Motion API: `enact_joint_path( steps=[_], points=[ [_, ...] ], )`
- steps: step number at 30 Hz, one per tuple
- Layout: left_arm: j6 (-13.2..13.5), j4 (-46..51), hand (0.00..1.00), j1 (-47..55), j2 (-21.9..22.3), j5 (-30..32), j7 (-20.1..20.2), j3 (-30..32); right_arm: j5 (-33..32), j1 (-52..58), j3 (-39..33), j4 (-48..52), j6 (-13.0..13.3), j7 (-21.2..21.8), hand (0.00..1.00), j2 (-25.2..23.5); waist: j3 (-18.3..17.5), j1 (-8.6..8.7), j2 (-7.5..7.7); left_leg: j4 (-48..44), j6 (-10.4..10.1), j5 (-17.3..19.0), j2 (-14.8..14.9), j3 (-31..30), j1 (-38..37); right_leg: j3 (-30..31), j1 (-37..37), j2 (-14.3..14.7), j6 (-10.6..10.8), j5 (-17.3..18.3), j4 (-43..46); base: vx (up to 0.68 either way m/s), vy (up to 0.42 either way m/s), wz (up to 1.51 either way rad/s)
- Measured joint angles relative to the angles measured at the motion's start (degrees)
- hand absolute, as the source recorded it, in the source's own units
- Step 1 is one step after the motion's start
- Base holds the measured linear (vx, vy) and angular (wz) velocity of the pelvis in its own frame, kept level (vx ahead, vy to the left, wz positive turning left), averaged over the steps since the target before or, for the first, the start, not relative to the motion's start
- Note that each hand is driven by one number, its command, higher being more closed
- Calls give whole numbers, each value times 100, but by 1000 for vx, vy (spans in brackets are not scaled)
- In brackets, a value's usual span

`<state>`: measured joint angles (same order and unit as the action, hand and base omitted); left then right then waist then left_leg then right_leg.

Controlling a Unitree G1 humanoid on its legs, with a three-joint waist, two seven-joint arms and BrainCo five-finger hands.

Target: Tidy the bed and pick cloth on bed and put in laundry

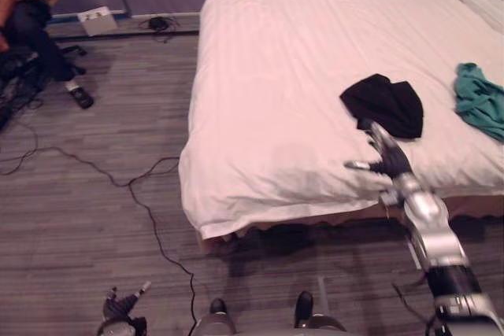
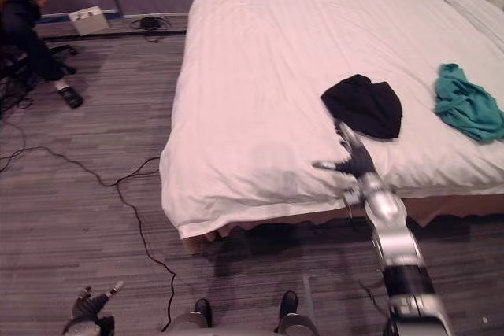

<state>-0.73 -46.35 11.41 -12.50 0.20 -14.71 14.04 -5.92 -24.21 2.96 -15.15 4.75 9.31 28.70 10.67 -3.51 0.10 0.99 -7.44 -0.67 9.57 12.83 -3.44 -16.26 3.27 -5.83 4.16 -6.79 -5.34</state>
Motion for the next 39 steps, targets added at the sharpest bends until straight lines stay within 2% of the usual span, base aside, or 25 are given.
enact_joint_path(
  steps=[2, 4, 5, 8, 9, 11, 12, 14, 16, 17, 19, 21, 22, 24, 25, 28, 29, 30, 31, 32, 34, 35, 36, 38, 39],
  points=[
    [13, -150, 0, -31, 65, -80, 112, -10, -113, -824, 378, -338, -143, 182, 100, -18, 48, -159, 73, -13, 8, -44, -11, -116, 100, -104, -17, -21, -25, -21, 4, -55, 12, 27],
    [69, -153, 0, -145, 64, -91, 170, -17, -259, -1573, 739, -674, -196, 246, 100, -50, 186, -245, 163, -59, 14, -88, 1, -193, 265, -155, -135, -29, -88, -66, 32, -68, 2, 21],
    [138, -154, 0, -302, 63, -145, 218, -32, -325, -2151, 926, -919, -215, 331, 100, -128, 372, -389, 204, -201, 14, -89, 25, -244, 490, -191, -310, -29, -106, -80, 108, -75, -9, 22],
    [224, -142, 0, -873, 79, -252, 227, -127, -558, -3152, 1220, -1126, -261, 345, 100, -323, 979, -552, 164, -438, 20, -209, 26, -455, 953, -335, -756, -62, -157, -51, 456, -85, -2, 29],
    [259, -126, 0, -1063, 75, -316, 214, -158, -641, -3421, 1362, -1137, -270, 339, 100, -395, 1148, -561, 145, -497, 59, -267, 15, -509, 1152, -386, -956, -98, -171, -38, 596, -152, 19, 28],
    [301, -117, 0, -1358, 87, -425, 201, -358, -713, -3705, 1572, -1167, -297, 337, 100, -488, 1317, -646, 97, -544, 94, -338, -28, -555, 1495, -403, -1337, -173, -180, -28, 788, -92, 37, 22],
    [330, -106, 0, -1586, 156, -456, 187, -608, -785, -3743, 1626, -1175, -390, 332, 100, -559, 1371, -703, 13, -581, 145, -379, -99, -620, 1800, -444, -1664, -273, -180, 18, 989, -48, 58, 26],
    [340, -108, 0, -1788, 253, -478, 173, -840, -934, -3746, 1641, -1208, -555, 323, 100, -660, 1444, -708, -88, -659, 193, -415, -202, -700, 2082, -497, -1999, -442, -153, 138, 1330, -44, 83, 37],
    [340, -145, 0, -2174, 398, -475, 35, -1314, -938, -3748, 1785, -1413, -925, 205, 100, -771, 1552, -736, -290, -989, 228, -412, -385, -820, 2670, -559, -2677, -779, -139, 416, 2063, -69, 86, 44],
    [338, -147, 0, -2199, 405, -476, 16, -1346, -939, -3748, 1790, -1429, -964, 194, 100, -784, 1560, -746, -304, -1011, 235, -408, -397, -826, 2712, -560, -2723, -800, -137, 438, 2110, -61, 49, 33],
    [323, -145, 0, -2558, 536, -476, -104, -1641, -993, -3722, 1784, -1803, -1342, 7, 100, -888, 1684, -850, -544, -1278, 265, -386, -487, -924, 3149, -573, -3173, -983, -149, 613, 2576, -74, 16, 30],
    [273, -129, 0, -2679, 613, -476, -166, -1742, -1046, -3650, 1779, -2088, -1539, -93, 100, -949, 1759, -869, -698, -1403, 282, -373, -543, -986, 3377, -581, -3440, -1107, -157, 753, 2889, -96, -3, 29],
    [219, -80, 0, -2717, 680, -476, -186, -1747, -1274, -3503, 1753, -2382, -1620, -168, 100, -1020, 1812, -913, -809, -1458, 293, -366, -585, -1000, 3555, -575, -3697, -1225, -180, 885, 3182, -97, -19, 25],
    [198, -61, 0, -2726, 753, -477, -186, -1741, -1817, -3290, 1716, -2951, -1645, -160, 100, -1022, 1866, -984, -928, -1520, 320, -350, -589, -961, 3752, -564, -3964, -1313, -189, 1010, 3441, -90, -54, 23],
    [216, 16, 0, -2708, 794, -477, -187, -1713, -2025, -3175, 1708, -3302, -1613, -173, 100, -980, 1879, -985, -983, -1521, 339, -365, -564, -886, 3872, -575, -4094, -1376, -209, 1086, 3589, -69, -65, 31],
    [366, 179, 0, -2704, 889, -477, -193, -1660, -2667, -3020, 1696, -3916, -1415, -172, 100, -737, 1879, -979, -983, -1513, 348, -493, -517, -718, 4032, -599, -4341, -1501, -242, 1228, 3898, -29, -67, 31],
    [450, 279, 0, -2671, 968, -477, -192, -1624, -2919, -3020, 1516, -4091, -1289, -146, 100, -594, 1879, -973, -983, -1513, 320, -524, -519, -708, 4035, -601, -4369, -1525, -259, 1251, 3951, -19, -59, 3],
    [593, 407, 0, -2579, 1021, -486, -186, -1609, -2970, -3023, 1288, -4072, -1061, -4, 100, -439, 1879, -943, -983, -1503, 341, -550, -497, -673, 3996, -590, -4354, -1526, -263, 1254, 3958, -12, -60, -4],
    [655, 439, 0, -2544, 1034, -491, -178, -1609, -2957, -3028, 1205, -4037, -940, 94, 100, -356, 1879, -907, -983, -1485, 341, -551, -475, -639, 3950, -571, -4337, -1527, -263, 1254, 3957, 12, -67, -17],
    [806, 542, 0, -2359, 1020, -569, -134, -1555, -2684, -3038, 1114, -3912, -535, 562, 100, -254, 1879, -737, -982, -1407, 341, -551, -469, -569, 3759, -537, -4203, -1519, -262, 1254, 3915, 30, -59, -17],
    [849, 526, 0, -2237, 980, -629, -71, -1536, -2450, -2978, 1189, -3717, -379, 874, 100, -197, 1879, -599, -981, -1306, 338, -555, -449, -486, 3525, -527, -4029, -1493, -260, 1253, 3835, 45, -50, -22],
    [868, 525, 0, -2138, 972, -630, -9, -1483, -2312, -2855, 1349, -3454, -271, 1189, 100, -176, 1878, -495, -979, -1232, 335, -551, -423, -425, 3308, -510, -3848, -1441, -250, 1247, 3735, 66, -58, -51],
    [883, 507, 0, -2013, 950, -630, 84, -1347, -2150, -2409, 1641, -2564, -75, 1761, 100, -190, 1866, -375, -953, -1090, 314, -534, -343, -288, 2908, -431, -3530, -1306, -228, 1231, 3553, 92, -77, -67],
    [886, 403, 0, -1984, 846, -632, 135, -1327, -2100, -1878, 2026, -1425, -21, 2337, 100, -255, 1858, -285, -915, -1069, 246, -442, -241, -157, 2550, -364, -3208, -1154, -226, 1228, 3384, 89, -66, -64],
    [858, 257, 0, -1972, 641, -636, 235, -1323, -2097, -1480, 2367, -536, -244, 2805, 100, -466, 1829, -110, -809, -1045, 176, -376, -139, -107, 2270, -345, -2911, -972, -242, 1216, 3209, 103, -70, -59]
  ],
)
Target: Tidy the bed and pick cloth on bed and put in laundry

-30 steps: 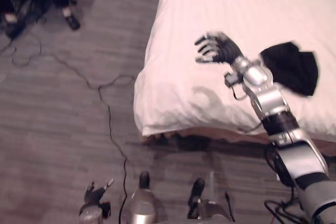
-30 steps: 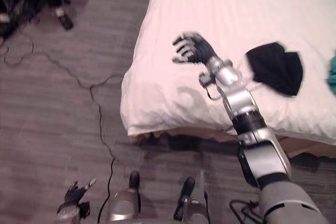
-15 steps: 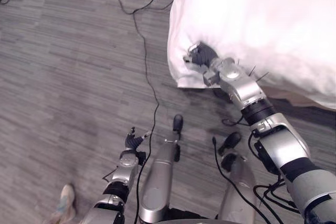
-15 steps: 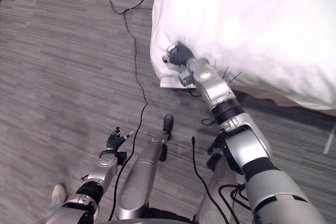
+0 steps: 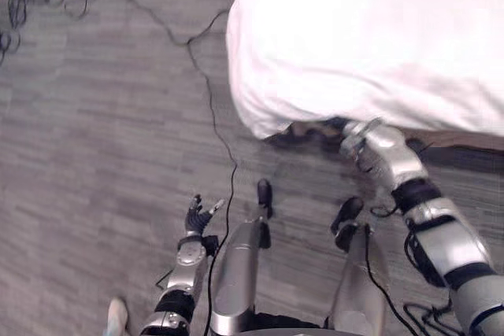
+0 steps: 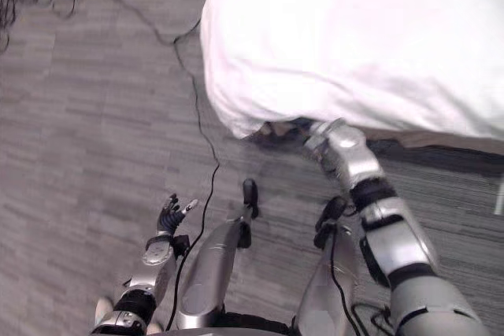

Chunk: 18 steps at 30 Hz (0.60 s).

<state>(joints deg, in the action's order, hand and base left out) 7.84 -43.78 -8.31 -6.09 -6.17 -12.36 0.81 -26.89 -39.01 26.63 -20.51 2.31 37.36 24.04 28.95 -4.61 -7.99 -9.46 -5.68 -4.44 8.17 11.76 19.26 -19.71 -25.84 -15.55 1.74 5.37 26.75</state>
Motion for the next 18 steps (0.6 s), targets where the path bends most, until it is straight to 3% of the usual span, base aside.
enact_joint_path(
  steps=[2, 3, 4, 6, 11, 13, 16, 18],
  points=[
    [-93, -140, 0, 18, -335, 10, 104, 43, -7, 466, 497, 951, -327, 654, 100, -294, -54, 127, 278, 106, -59, 44, 177, 90, -362, 52, 323, 215, -41, -34, -237, 114, -87, -60],
    [-199, -211, 0, 26, -509, 19, 207, 154, -9, 799, 843, 1533, -627, 1115, 100, -406, -157, 145, 540, 165, -117, 86, 295, 178, -607, 102, 522, 367, -53, -42, -355, 111, -94, -45],
    [-253, -322, 0, 35, -587, 26, 273, 165, -12, 995, 1059, 1844, -839, 1437, 100, -422, -250, 201, 709, 174, -127, 94, 346, 214, -765, 94, 717, 449, -54, -43, -430, 107, -87, -32],
    [-285, -572, 0, 125, -621, 38, 493, 160, -13, 1213, 1209, 2159, -1144, 1932, 100, -423, -459, 240, 948, 193, -145, 133, 385, 290, -1028, 110, 1016, 552, -38, -52, -618, 94, -40, -15],
    [-349, -1116, 0, 623, -590, 369, 957, 156, -194, 1065, 1140, 2201, -1473, 2638, 100, -377, -874, 216, 1093, 363, -130, 293, 402, 434, -1492, 229, 1537, 701, 66, -263, -1154, 38, 57, -17],
    [-409, -1304, 0, 867, -588, 480, 1072, 156, -372, 1002, 1131, 2292, -1537, 2673, 100, -373, -1028, 214, 1082, 364, -103, 344, 388, 468, -1637, 247, 1766, 721, 109, -370, -1372, 39, 88, -9],
    [-490, -1374, 0, 1121, -587, 674, 1166, 155, -878, 971, 886, 2679, -1633, 2021, 100, -510, -1236, 199, 1072, 367, -101, 357, 361, 413, -1742, 219, 2014, 732, 157, -489, -1626, 12, 57, 6],
    [-520, -1429, 0, 1117, -585, 791, 1236, 152, -1003, 776, 553, 2581, -1620, 1120, 100, -791, -1262, 129, 1037, 344, -100, 356, 351, 396, -1735, 217, 2042, 728, 151, -541, -1683, -51, 43, 2]
  ],
)
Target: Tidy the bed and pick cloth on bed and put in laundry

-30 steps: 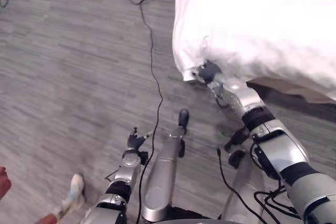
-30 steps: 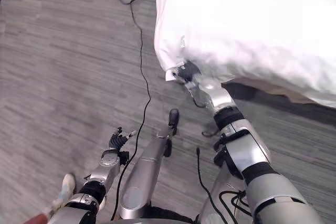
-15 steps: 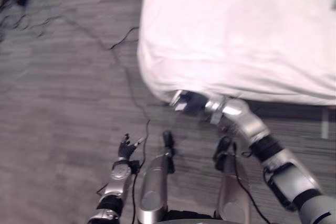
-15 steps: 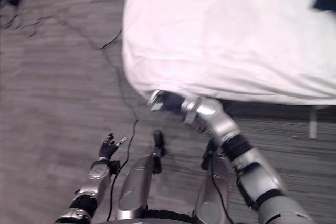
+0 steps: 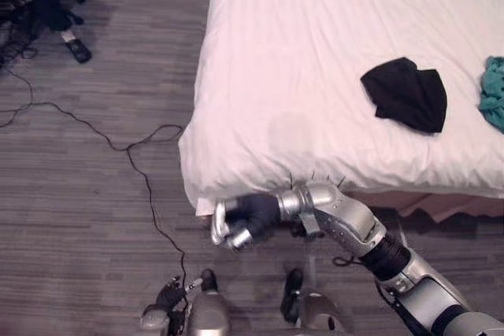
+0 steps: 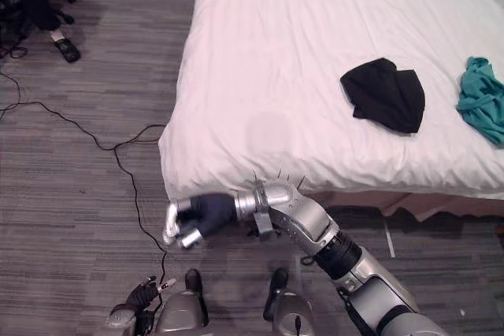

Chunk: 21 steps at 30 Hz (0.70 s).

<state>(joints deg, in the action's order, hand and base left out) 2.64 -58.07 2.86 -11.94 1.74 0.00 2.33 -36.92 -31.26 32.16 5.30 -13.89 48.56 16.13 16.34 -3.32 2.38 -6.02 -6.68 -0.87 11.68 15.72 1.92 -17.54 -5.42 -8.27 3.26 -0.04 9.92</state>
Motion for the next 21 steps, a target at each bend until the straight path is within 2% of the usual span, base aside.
enact_joint_path(
  steps=[2, 4, 5, 6, 7, 8, 9, 12, 16, 18, 20, 21],
  points=[
    [-3, 14, 0, -78, 10, 59, 0, -10, -72, -208, -293, -264, 143, -555, 100, -169, 53, -79, -69, -60, 4, -1, -3, -7, 115, 12, -115, -16, -16, -21, 63, -89, 16, 1],
    [4, 115, 0, -326, 19, 30, -8, -64, -46, -936, -1045, -1109, 559, -1344, 100, -347, 343, -77, -208, -250, 25, 20, -56, -74, 501, -4, -520, -149, -31, -5, 362, -185, 26, 16],
    [9, 159, 0, -381, 33, 5, -12, -74, -6, -1105, -1209, -1256, 656, -1455, 100, -327, 421, -75, -243, -275, 16, 26, -77, -100, 588, -4, -618, -184, -28, -3, 419, -277, 42, 15],
    [17, 195, 0, -531, 64, -21, -45, -167, 112, -1541, -1619, -1718, 907, -1730, 100, -240, 544, -83, -355, -326, 30, 13, -135, -150, 877, 2, -902, -255, -35, -13, 513, -231, 48, 13],
    [40, 190, 0, -637, 76, -120, -90, -318, 165, -1935, -1884, -2228, 1126, -1931, 100, -104, 640, -81, -532, -332, 28, 15, -204, -199, 1148, 18, -1180, -307, -52, -38, 531, -256, 53, 12],
    [43, 190, 0, -689, 95, -141, -127, -361, 164, -2083, -1968, -2436, 1225, -2014, 100, 5, 686, -83, -613, -326, 28, 15, -223, -239, 1260, 20, -1287, -318, -50, -38, 521, -187, 58, 12],
    [46, 187, 0, -832, 121, -231, -181, -501, 155, -2361, -2137, -2902, 1451, -2199, 100, 315, 776, -106, -786, -314, 30, -4, -318, -353, 1536, 13, -1570, -369, -31, -79, 563, -171, 48, 16],
    [45, 279, 0, -1147, 206, -541, -360, -845, 26, -2477, -2635, -3683, 1824, -2605, 100, 1050, 910, -257, -1020, -571, 124, -172, -386, -502, 2220, 44, -2326, -489, -93, -125, 1029, -113, 2, 16],
    [43, 869, 0, -1272, 399, -695, -447, -906, -496, -2448, -3066, -3770, 2075, -2988, 100, 1411, 1171, -196, -1040, -1080, 194, -182, -398, -461, 2821, 179, -3114, -712, -172, 217, 1913, -58, -84, 12],
    [107, 1238, 0, -1283, 454, -768, -525, -909, -954, -2368, -3268, -3753, 2233, -3126, 100, 1526, 1266, -98, -1045, -1720, 185, 126, -343, -480, 3124, 263, -3419, -821, -215, 567, 2546, -23, -102, 5],
    [193, 1331, 0, -1269, 448, -772, -526, -906, -1173, -2197, -3431, -3735, 2259, -3113, 100, 1594, 1266, -78, -1044, -2159, 175, 383, -270, -483, 3226, 331, -3517, -858, -229, 792, 2899, -7, -91, -7],
    [295, 1395, 0, -1225, 446, -771, -507, -903, -1423, -1918, -3631, -3688, 2285, -3073, 100, 1640, 1267, -54, -1042, -2556, 160, 643, -202, -470, 3232, 414, -3529, -870, -206, 999, 3211, 4, -85, -25]
  ],
)
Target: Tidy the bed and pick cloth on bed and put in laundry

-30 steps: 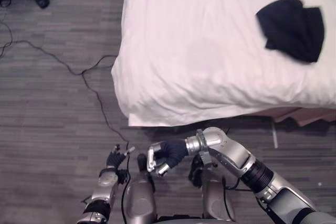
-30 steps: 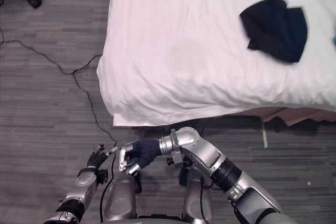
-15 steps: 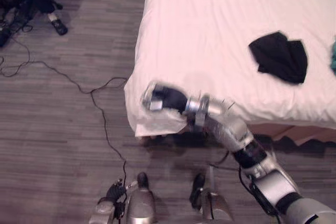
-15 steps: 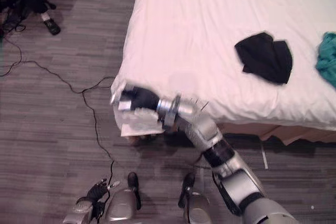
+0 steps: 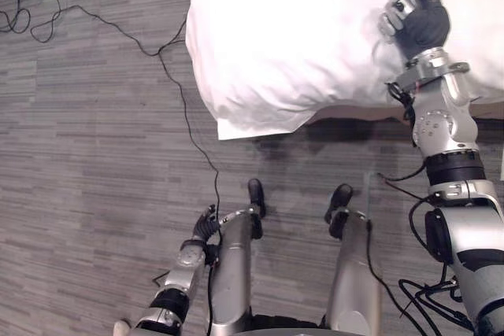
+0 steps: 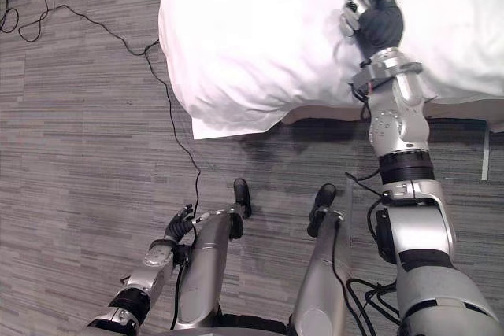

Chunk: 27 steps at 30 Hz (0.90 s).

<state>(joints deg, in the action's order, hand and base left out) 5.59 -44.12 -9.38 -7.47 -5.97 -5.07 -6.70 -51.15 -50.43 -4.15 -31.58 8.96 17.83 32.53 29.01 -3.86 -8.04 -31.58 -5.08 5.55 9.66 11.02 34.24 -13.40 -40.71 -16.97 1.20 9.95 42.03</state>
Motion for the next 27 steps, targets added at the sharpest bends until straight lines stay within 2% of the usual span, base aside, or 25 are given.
enact_joint_path(
  steps=[2, 3, 5, 6, 7, 8, 9, 10, 11, 13, 15, 16, 17, 18, 19, 20, 21, 22, 23, 24, 26, 27],
  points=[
    [94, 125, 0, 91, -4, 0, 17, 15, -195, 426, -270, 169, 25, 102, 100, 48, -1, 32, 5, -313, 13, 232, 77, 24, -23, 81, 24, 25, 15, 136, 200, 16, -46, -29],
    [211, 139, 0, 172, -4, 1, 68, 59, -363, 888, -532, 178, 60, 228, 100, 29, 12, 120, 28, -501, -5, 389, 166, 52, -112, 124, 139, 90, 28, 192, 254, 21, -20, -28],
    [255, 131, 0, 241, -6, 7, 143, 127, -470, 1508, -783, 200, 48, 267, 100, -37, 51, 207, 95, -532, -44, 487, 254, 126, -352, 167, 361, 173, 53, 215, 196, 48, -3, -38],
    [315, 133, 0, 316, -4, 23, 162, 182, -526, 2091, -1022, 202, 48, 281, 100, -216, 44, 240, 171, -482, -53, 547, 340, 223, -595, 200, 583, 257, 87, 233, 71, 92, 17, -62],
    [413, 133, 0, 448, -9, 83, 177, 304, -653, 2770, -1273, 258, 53, 324, 100, -588, 36, 318, 312, -310, -71, 569, 425, 377, -977, 257, 896, 355, 123, 206, -158, 94, 20, -60],
    [430, 136, 0, 494, -8, 130, 177, 334, -697, 3100, -1373, 349, 59, 352, 100, -753, 25, 336, 354, -211, -74, 569, 445, 432, -1152, 262, 1057, 415, 123, 165, -299, 131, 33, -63],
    [439, 139, 0, 561, 2, 237, 182, 374, -820, 3741, -1532, 575, 65, 371, 0, -1074, -15, 445, 445, 22, -89, 559, 542, 577, -1475, 279, 1357, 541, 142, 57, -637, 152, 41, -67],
    [425, 139, 0, 655, 1, 369, 181, 400, -897, 4433, -1671, 771, 50, 389, 0, -1475, -131, 557, 602, 384, -158, 513, 603, 780, -1885, 311, 1690, 695, 154, -107, -1071, 198, 49, -67],
    [423, 140, 0, 687, -2, 444, 181, 399, -896, 4667, -1721, 833, 41, 398, 0, -1622, -194, 625, 678, 518, -182, 494, 620, 865, -2029, 323, 1803, 743, 148, -169, -1228, 173, 35, -68],
    [344, 20, 0, 735, 35, 749, 195, 384, -880, 5635, -1829, 798, -91, 447, 0, -2128, -600, 834, 925, 976, -302, 397, 639, 1110, -2516, 431, 2160, 915, 108, -360, -1708, 172, 27, -48],
    [163, -273, 0, 636, 70, 1015, 224, 337, -701, 6383, -1769, 312, -218, 632, 0, -2524, -943, 1079, 1121, 1366, -367, 322, 611, 1340, -3037, 563, 2532, 1045, 151, -442, -2057, 208, 36, -44],
    [90, -411, 0, 581, 59, 1099, 227, 319, -619, 6541, -1723, 90, -264, 660, 0, -2599, -1043, 1145, 1156, 1428, -370, 324, 627, 1430, -3168, 604, 2625, 1091, 148, -463, -2150, 202, 32, -62],
    [-31, -563, 0, 526, 41, 1232, 222, 305, -513, 6704, -1610, -314, -285, 695, 0, -2767, -1149, 1251, 1181, 1520, -375, 326, 721, 1703, -3385, 493, 2645, 1164, 113, -524, -2244, 126, 11, -109],
    [-123, -623, 0, 543, 41, 1357, 203, 304, -402, 6708, -1473, -704, -328, 719, 0, -2879, -1225, 1247, 1225, 1531, -423, 409, 789, 2150, -3633, -95, 2681, 1054, -158, -325, -2313, 69, 31, -153],
    [-193, -685, 0, 589, 20, 1410, 189, 308, -324, 6648, -1323, -936, -336, 745, 0, -2926, -1233, 1213, 1199, 1538, -435, 467, 868, 2518, -3845, -608, 2783, 884, -241, -277, -2292, 72, 72, -220],
    [-297, -797, 0, 665, -21, 1448, 115, 300, -128, 6492, -1217, -1284, -390, 819, 0, -2992, -1210, 1138, 1093, 1520, -498, 528, 993, 3062, -4180, -1263, 2858, 699, -298, -329, -2134, 99, 81, -269],
    [-398, -922, 0, 777, -71, 1460, 56, 279, 75, 6387, -1081, -1569, -480, 872, 0, -3027, -1288, 1074, 1192, 1450, -616, 648, 1065, 3687, -4550, -1747, 2964, 589, -280, -550, -2070, 84, 26, -255],
    [-441, -1034, 0, 789, -72, 1489, -7, 246, 185, 6294, -1056, -1684, -507, 875, 0, -3031, -1280, 1099, 1119, 1402, -619, 701, 1149, 3867, -4691, -1867, 2945, 653, -326, -526, -1997, 84, -71, -197],
    [-485, -1160, 0, 783, -52, 1588, -38, 185, 302, 6262, -1056, -1710, -505, 882, 0, -3039, -1284, 1159, 1091, 1376, -585, 721, 1150, 4033, -4841, -2075, 2929, 645, -461, -409, -1864, 115, -159, -140],
    [-504, -1215, 0, 787, -2, 1697, -108, 108, 530, 6293, -1069, -1703, -464, 901, 0, -3024, -1306, 1197, 1051, 1317, -578, 720, 1139, 4197, -5079, -2039, 2833, 636, -519, -128, -1513, 143, -179, -128],
    [-535, -1281, 0, 832, 13, 1826, -181, 59, 630, 6310, -1055, -1687, -395, 909, 0, -3016, -1346, 1249, 1046, 811, -419, 614, 1260, 4041, -5173, -1707, 2728, 716, -576, 165, -1192, 134, -163, -120],
    [-537, -1342, 0, 896, 31, 1851, -277, 78, 666, 6321, -1042, -1698, -346, 849, 0, -3000, -1379, 1179, 1020, -99, 27, 346, 1497, 3495, -4979, -1377, 2692, 873, -644, 337, -1078, 181, -236, -169]
  ],
)
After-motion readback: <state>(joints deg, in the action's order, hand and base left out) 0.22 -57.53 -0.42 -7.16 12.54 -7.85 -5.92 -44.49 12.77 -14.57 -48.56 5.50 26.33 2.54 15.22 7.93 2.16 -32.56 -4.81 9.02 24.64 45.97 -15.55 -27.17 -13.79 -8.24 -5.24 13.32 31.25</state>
